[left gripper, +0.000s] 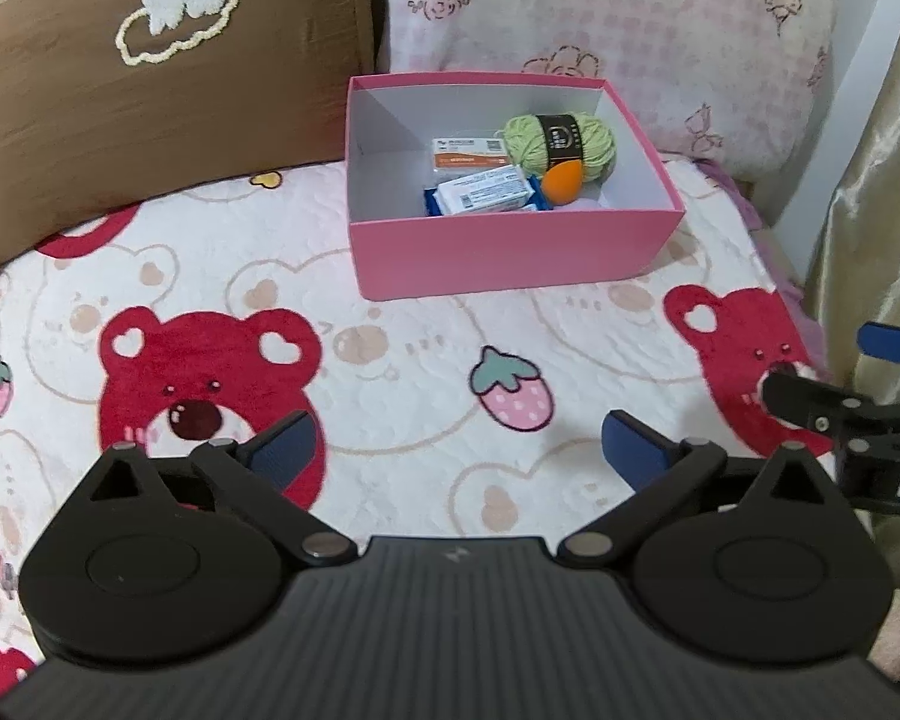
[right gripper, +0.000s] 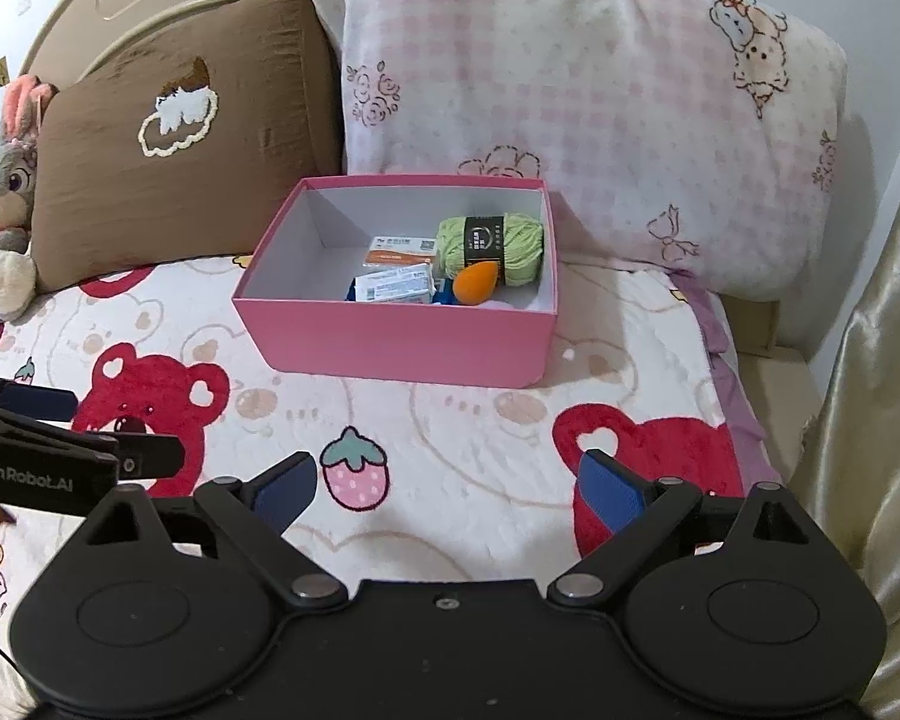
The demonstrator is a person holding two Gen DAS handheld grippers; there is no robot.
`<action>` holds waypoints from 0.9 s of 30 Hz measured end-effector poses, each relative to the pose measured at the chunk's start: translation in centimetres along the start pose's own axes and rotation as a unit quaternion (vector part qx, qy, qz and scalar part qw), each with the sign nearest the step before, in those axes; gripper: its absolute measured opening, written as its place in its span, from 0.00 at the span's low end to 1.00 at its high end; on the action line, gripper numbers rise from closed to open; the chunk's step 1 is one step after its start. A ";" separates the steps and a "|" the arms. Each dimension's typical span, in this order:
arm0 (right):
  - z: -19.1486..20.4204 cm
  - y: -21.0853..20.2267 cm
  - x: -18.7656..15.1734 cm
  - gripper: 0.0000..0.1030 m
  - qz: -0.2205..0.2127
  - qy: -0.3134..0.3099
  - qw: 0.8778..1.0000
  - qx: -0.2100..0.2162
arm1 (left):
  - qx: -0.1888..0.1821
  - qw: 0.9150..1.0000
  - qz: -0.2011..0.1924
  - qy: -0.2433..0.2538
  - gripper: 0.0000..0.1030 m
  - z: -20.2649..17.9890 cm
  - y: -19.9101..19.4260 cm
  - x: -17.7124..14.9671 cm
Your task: Organize objects
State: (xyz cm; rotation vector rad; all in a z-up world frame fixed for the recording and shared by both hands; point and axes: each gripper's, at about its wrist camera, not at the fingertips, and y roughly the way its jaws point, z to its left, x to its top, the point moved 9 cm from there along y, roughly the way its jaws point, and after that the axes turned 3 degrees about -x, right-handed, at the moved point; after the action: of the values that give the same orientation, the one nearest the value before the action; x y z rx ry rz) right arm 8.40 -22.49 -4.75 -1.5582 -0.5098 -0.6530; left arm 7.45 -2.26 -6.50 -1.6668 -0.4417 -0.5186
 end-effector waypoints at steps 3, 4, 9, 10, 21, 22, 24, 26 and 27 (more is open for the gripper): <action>-0.2 0.0 -0.2 0.93 0.005 0.005 1.000 0.000 | 0.007 1.000 0.009 0.005 1.00 0.0 0.2 -0.1; -0.3 -0.1 -0.2 0.93 0.004 0.005 1.000 -0.001 | 0.005 1.000 0.012 0.003 1.00 0.0 0.3 -0.1; -0.5 -0.6 -0.3 0.94 0.005 0.011 1.000 0.003 | 0.010 0.999 0.031 -0.006 1.00 0.1 0.7 -0.2; -0.6 -0.6 -0.3 0.94 0.006 0.011 1.000 0.001 | 0.016 0.999 0.036 -0.005 1.00 0.2 0.8 -0.3; -1.0 -0.3 -0.2 0.95 0.011 0.009 1.000 -0.007 | 0.017 0.999 0.041 0.007 1.00 -0.1 0.7 -0.5; -1.0 -0.4 -0.2 0.95 0.011 0.008 1.000 -0.006 | 0.016 0.999 0.039 0.005 1.00 0.0 0.6 -0.5; -1.0 -0.5 -0.2 0.95 0.010 0.008 1.000 -0.006 | 0.016 0.999 0.039 0.004 1.00 0.1 0.6 -0.4; -1.0 -0.6 -0.2 0.95 0.008 0.007 1.000 -0.012 | 0.019 0.999 0.040 0.005 1.00 0.1 0.6 -0.5; -1.0 -0.5 -0.2 0.95 0.008 0.005 1.000 -0.014 | 0.020 0.999 0.040 0.004 1.00 0.2 0.6 -0.6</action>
State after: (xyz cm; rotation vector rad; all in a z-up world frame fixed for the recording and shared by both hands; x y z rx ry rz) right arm 7.80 -23.41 -4.45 -1.5823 -0.4817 -0.6582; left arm 7.32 -2.19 -7.31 -1.6357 -0.3747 -0.4538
